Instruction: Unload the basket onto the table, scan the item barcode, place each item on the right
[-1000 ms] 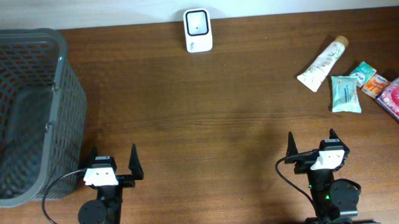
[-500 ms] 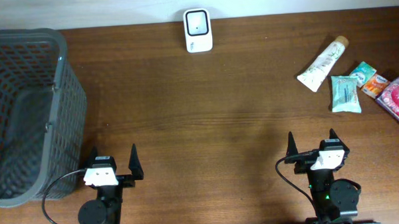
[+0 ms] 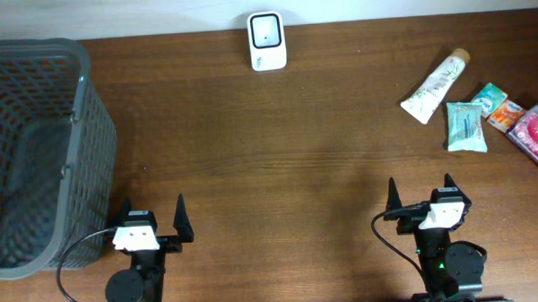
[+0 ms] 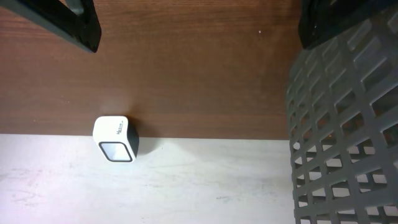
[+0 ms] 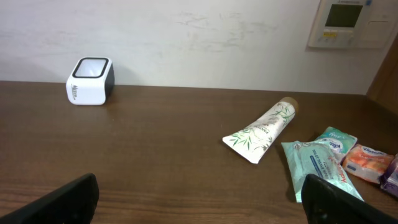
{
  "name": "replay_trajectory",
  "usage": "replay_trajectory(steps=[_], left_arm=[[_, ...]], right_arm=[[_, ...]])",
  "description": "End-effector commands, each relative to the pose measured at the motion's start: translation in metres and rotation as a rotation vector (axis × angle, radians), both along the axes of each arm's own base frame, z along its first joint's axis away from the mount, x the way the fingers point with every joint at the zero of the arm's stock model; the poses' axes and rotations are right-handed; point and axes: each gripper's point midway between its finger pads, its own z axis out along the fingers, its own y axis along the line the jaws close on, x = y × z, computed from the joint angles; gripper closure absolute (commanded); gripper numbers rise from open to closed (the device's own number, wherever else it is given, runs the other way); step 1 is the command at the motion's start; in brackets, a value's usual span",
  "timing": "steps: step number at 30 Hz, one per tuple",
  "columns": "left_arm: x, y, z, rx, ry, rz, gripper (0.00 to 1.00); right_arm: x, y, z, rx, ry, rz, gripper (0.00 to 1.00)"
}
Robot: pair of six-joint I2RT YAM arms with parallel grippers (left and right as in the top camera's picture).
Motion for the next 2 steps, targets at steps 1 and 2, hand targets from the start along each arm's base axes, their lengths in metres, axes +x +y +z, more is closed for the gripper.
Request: replay_trajectory(steps=[1,2], left_arm=[[-0.0005,0.0023,-0.0009,0.016,0.000,0.009,0.01],[-0.0005,0.0023,-0.0009,0.016,0.000,0.009,0.01]], right_arm=[[0.0001,0.0003,-0.0038,-0.007,0.006,0.000,0.01],[0.0001,0.0003,-0.0038,-0.007,0.006,0.000,0.01]])
